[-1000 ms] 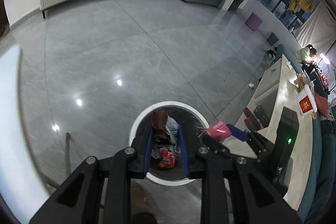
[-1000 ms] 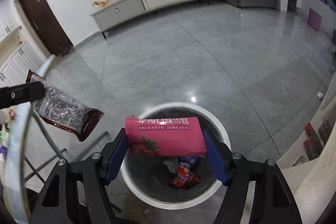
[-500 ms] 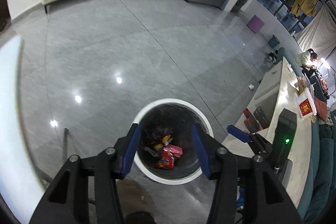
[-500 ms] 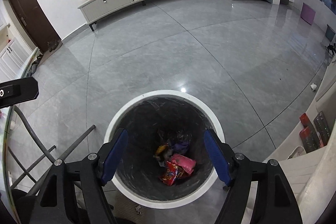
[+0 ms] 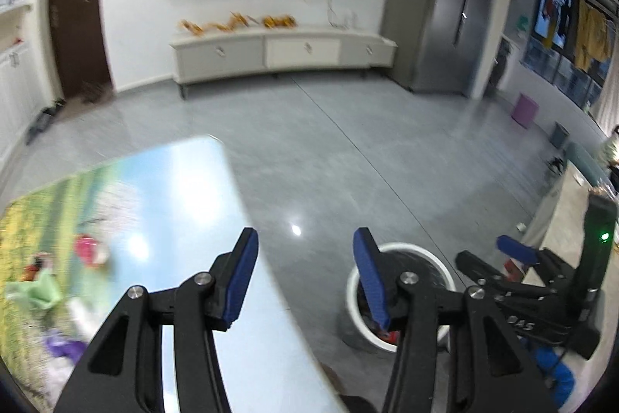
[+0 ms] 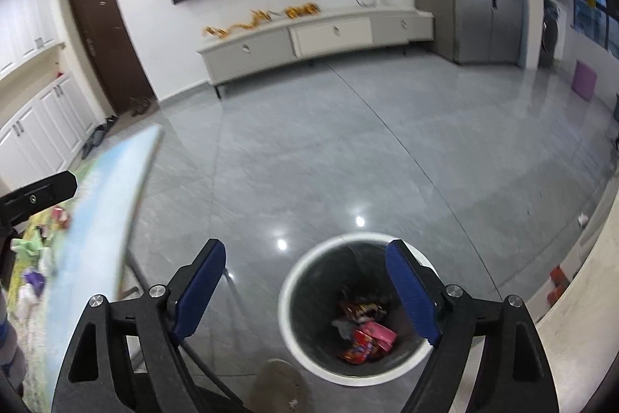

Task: Collect trash
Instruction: 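Move both open tools back over the remaining trash on the table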

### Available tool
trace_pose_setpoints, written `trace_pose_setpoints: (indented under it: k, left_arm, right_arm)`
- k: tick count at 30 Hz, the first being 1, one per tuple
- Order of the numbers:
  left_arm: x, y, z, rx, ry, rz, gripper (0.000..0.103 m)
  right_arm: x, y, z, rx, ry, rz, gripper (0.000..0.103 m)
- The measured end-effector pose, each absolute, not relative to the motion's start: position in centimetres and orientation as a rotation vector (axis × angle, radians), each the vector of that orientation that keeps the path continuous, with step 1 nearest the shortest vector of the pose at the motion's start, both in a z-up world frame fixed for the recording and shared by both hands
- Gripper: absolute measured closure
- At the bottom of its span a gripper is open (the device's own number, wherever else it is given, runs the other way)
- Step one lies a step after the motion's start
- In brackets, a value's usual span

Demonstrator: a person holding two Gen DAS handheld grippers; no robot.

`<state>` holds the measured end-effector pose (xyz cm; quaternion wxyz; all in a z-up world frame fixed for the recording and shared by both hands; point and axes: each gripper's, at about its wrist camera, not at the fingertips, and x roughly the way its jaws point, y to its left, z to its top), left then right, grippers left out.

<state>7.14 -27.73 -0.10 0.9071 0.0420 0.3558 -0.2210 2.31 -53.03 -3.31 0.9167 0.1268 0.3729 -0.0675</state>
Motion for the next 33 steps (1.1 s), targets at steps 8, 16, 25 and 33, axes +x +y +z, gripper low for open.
trace_pose_setpoints:
  k: [8, 16, 25, 33]
  left_arm:
    - [3.7, -20.4, 3.7, 0.062, 0.545, -0.309, 0.024]
    - [2.3, -14.9, 4.9, 0.008, 0.471, -0.223, 0.023]
    - [0.7, -8.8, 5.7, -0.054, 0.385, -0.126, 0.023]
    - [-0.2, -3.9, 5.7, -0.09, 0.348, -0.04, 0.023]
  right_arm:
    - [1.8, -46.8, 2.3, 0.174, 0.656, -0.069, 0.0]
    - [1.5, -42.6, 5.0, 0.162, 0.585, -0.016, 0.0]
    - [1.2, -38.3, 8.0, 0.139, 0.479, 0.011, 0.0]
    - [1.3, -34.6, 10.0, 0.12, 0.409, 0.079, 0.0]
